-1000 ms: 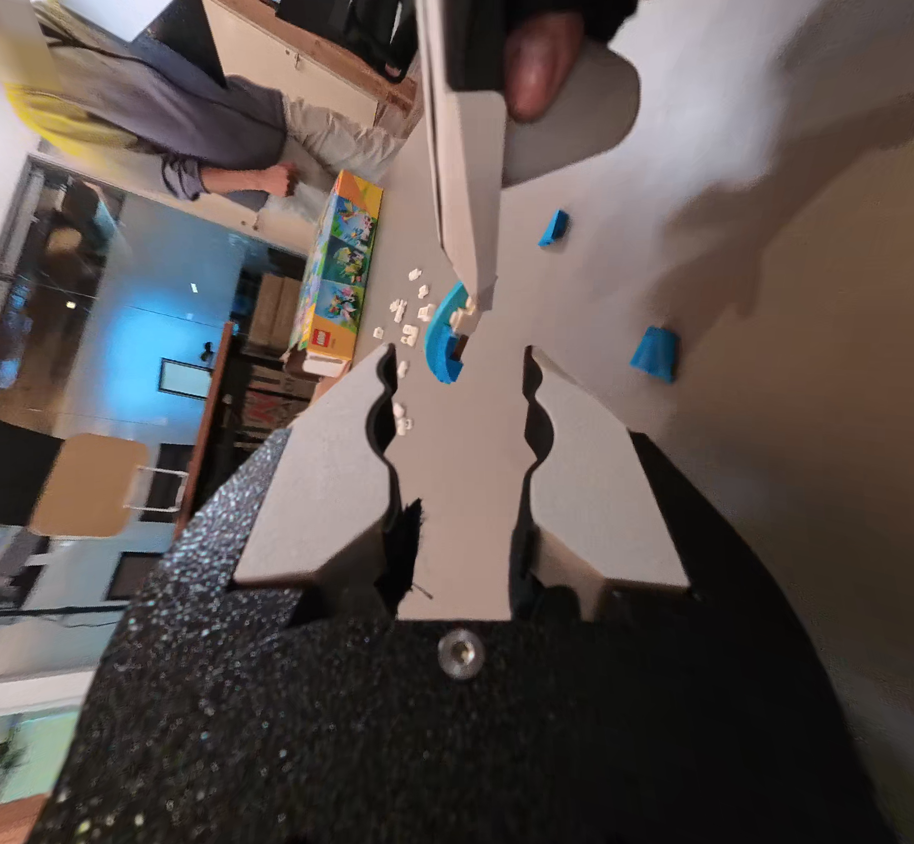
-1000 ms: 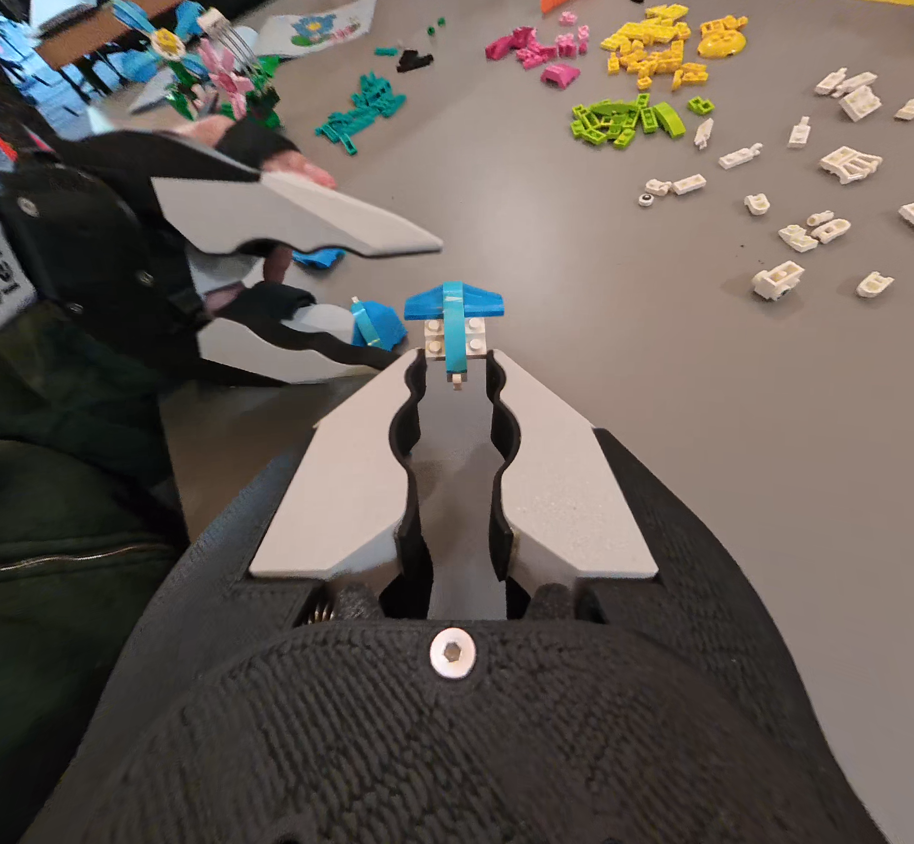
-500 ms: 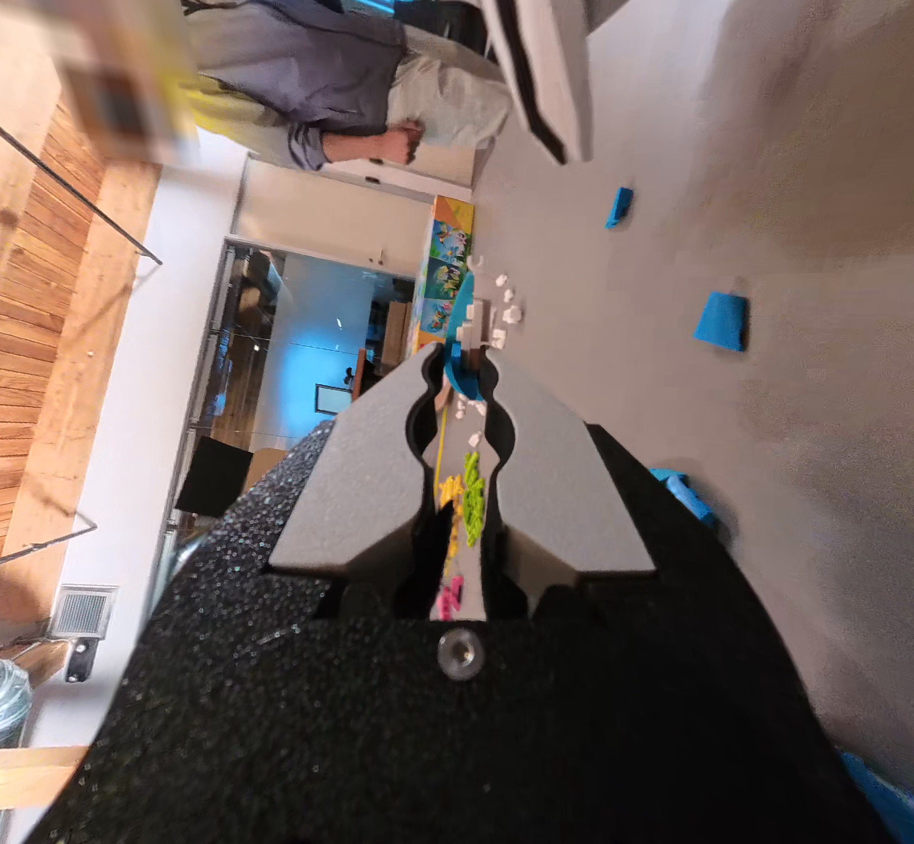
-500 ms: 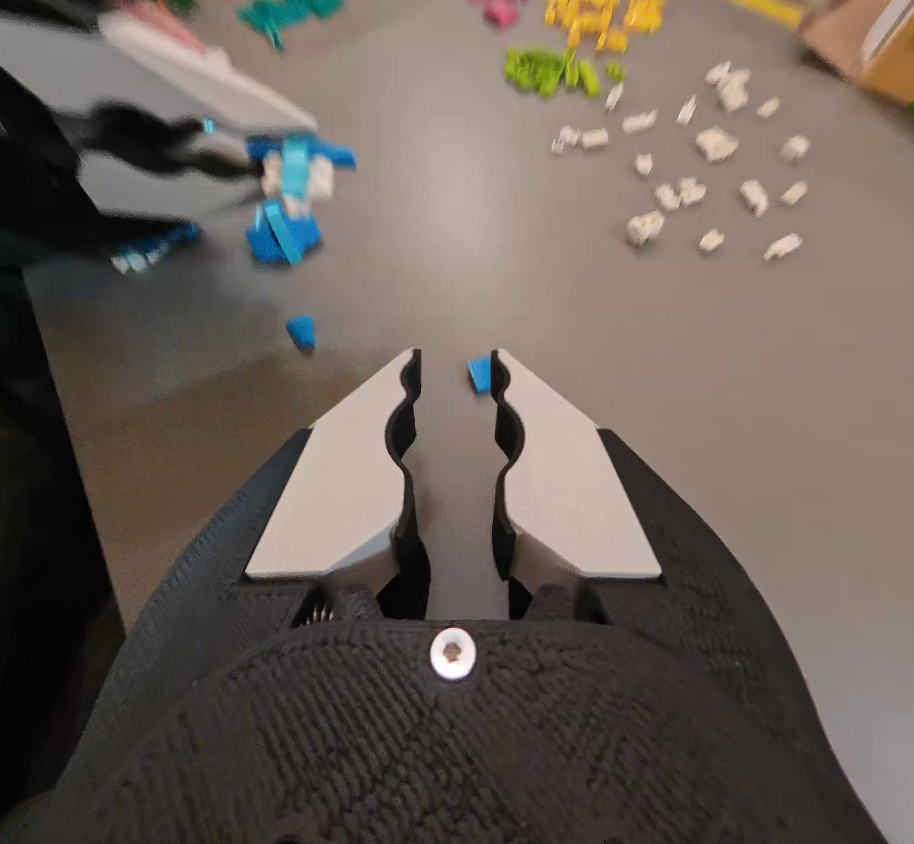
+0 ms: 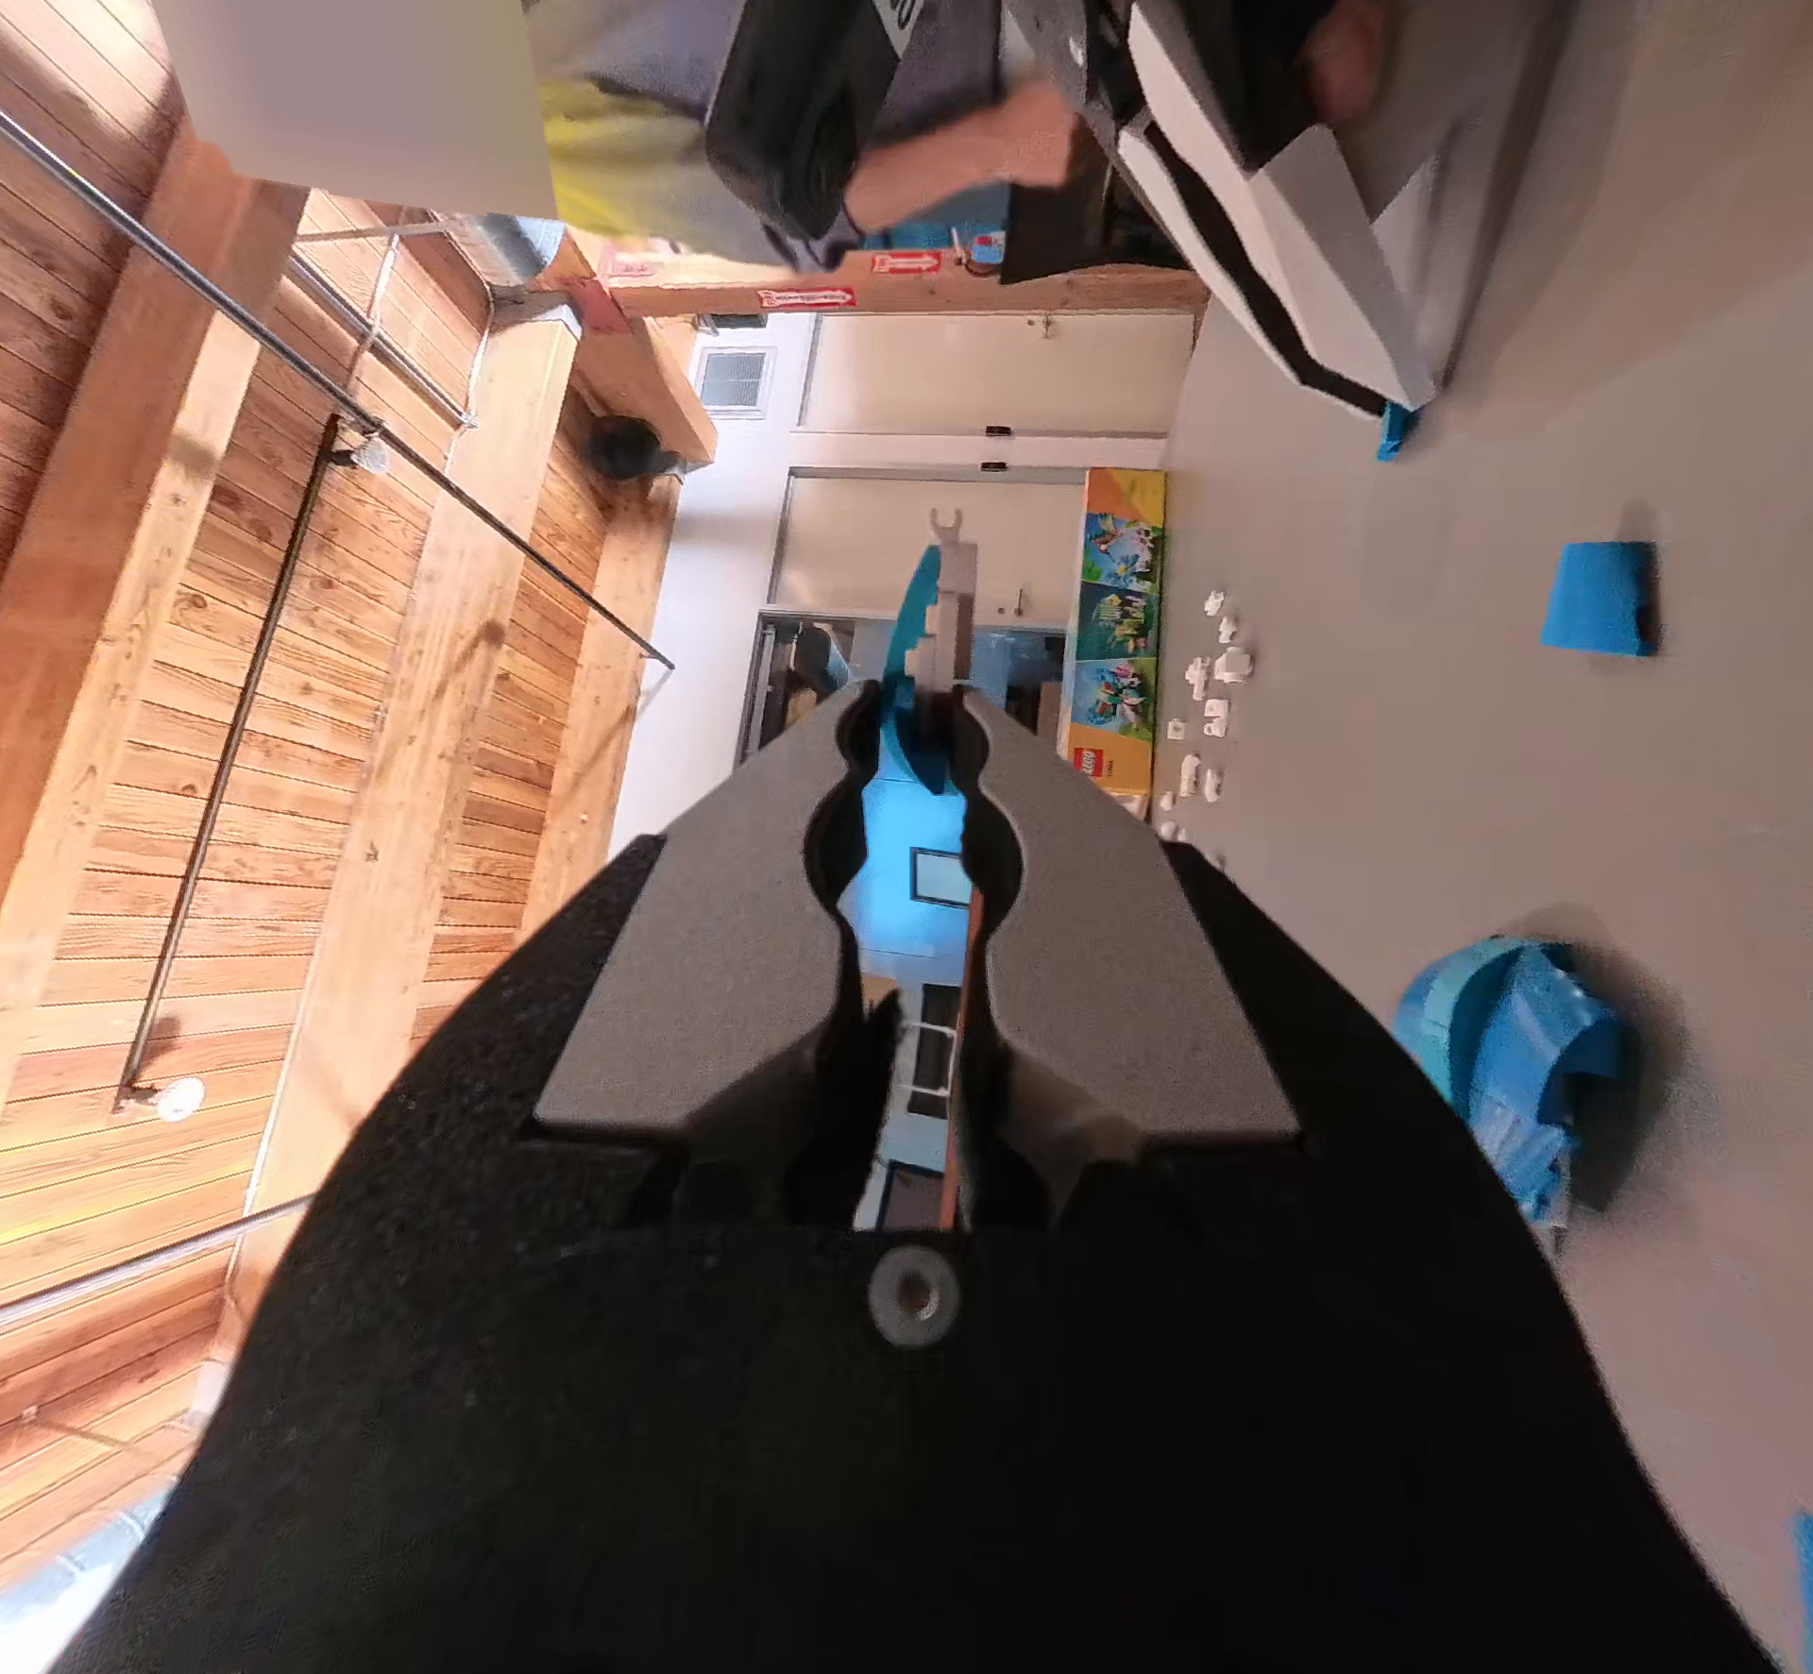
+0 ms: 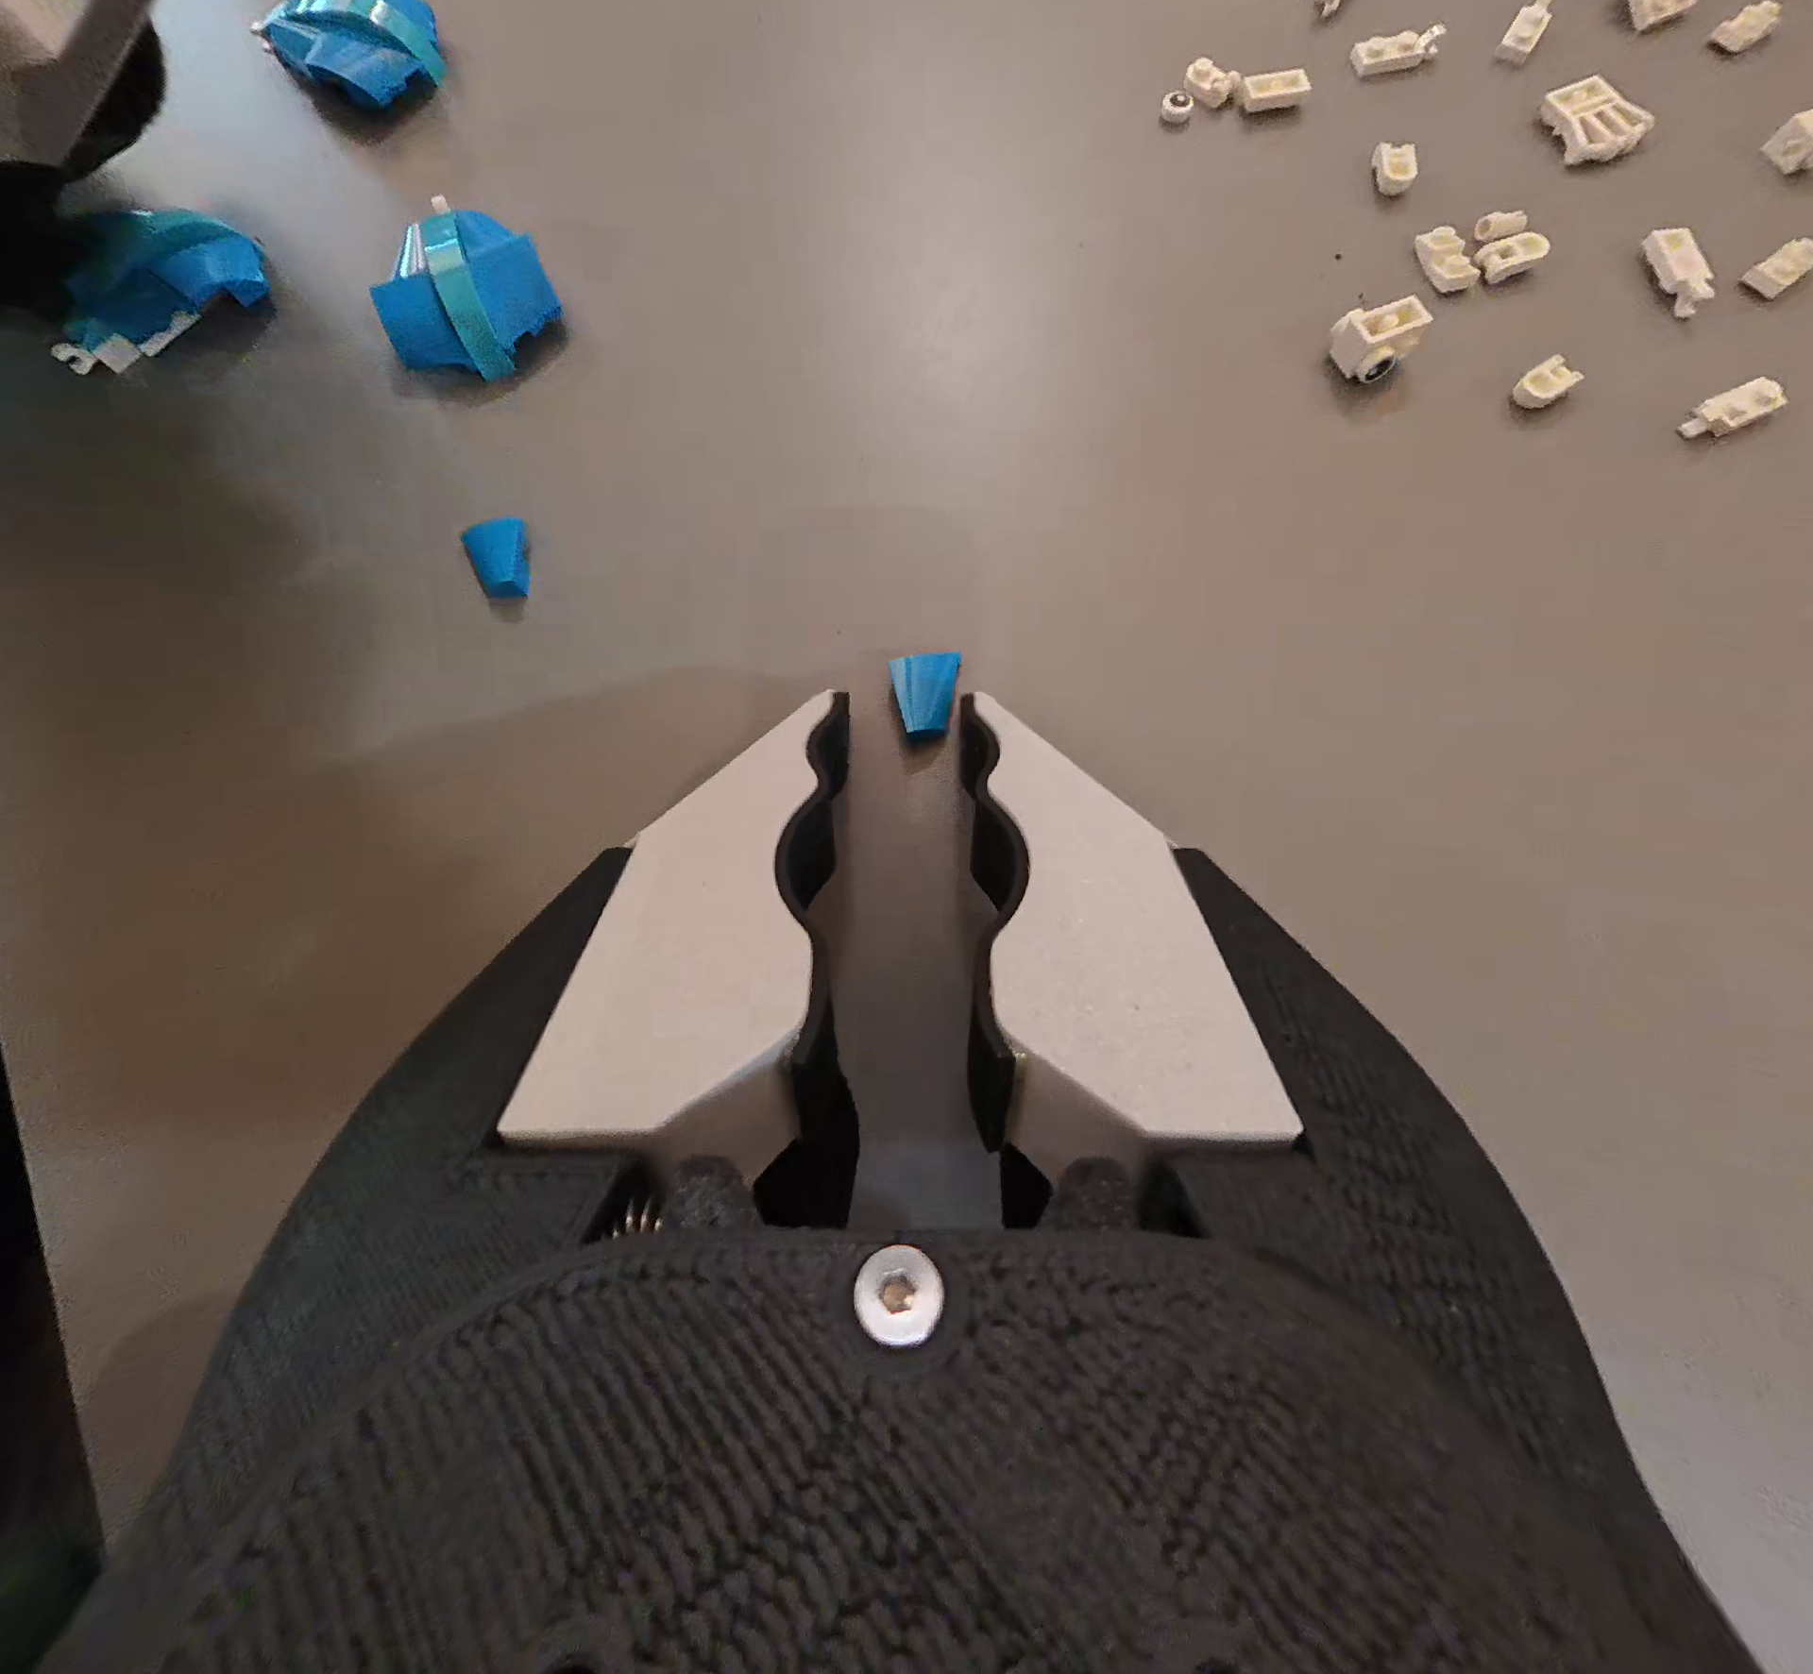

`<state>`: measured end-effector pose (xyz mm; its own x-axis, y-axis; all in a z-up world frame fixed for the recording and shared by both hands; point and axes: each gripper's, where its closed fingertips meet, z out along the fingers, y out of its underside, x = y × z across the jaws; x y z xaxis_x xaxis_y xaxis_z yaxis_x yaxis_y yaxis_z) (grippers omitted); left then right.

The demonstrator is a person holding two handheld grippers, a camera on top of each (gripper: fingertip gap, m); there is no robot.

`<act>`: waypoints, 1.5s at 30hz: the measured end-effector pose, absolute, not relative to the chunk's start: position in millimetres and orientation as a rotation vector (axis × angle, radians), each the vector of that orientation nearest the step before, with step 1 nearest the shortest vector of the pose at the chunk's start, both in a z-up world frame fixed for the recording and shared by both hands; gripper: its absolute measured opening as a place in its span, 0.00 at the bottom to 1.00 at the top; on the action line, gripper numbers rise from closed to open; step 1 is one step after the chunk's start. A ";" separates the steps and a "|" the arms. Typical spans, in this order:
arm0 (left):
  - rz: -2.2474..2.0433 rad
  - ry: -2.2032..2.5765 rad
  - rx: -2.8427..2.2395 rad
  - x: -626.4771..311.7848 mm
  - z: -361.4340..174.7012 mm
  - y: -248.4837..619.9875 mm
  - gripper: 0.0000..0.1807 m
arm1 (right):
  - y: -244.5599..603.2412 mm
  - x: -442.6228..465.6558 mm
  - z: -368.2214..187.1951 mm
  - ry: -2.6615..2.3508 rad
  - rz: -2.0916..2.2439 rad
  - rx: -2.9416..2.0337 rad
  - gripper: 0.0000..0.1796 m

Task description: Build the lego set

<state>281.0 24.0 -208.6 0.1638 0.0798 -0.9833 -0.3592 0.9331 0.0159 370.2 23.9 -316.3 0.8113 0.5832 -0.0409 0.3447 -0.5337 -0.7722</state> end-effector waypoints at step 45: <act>0.399 1.418 -0.239 264.8 -218.1 39.3 0.06 | 18.5 349.4 -315.5 -0.688 0.437 -2.199 0.07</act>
<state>264.8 39.3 -218.1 0.1019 0.1262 -0.9868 -0.4072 0.9103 0.0744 349.4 18.5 -315.5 0.7948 0.6006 -0.0873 0.3343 -0.5532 -0.7630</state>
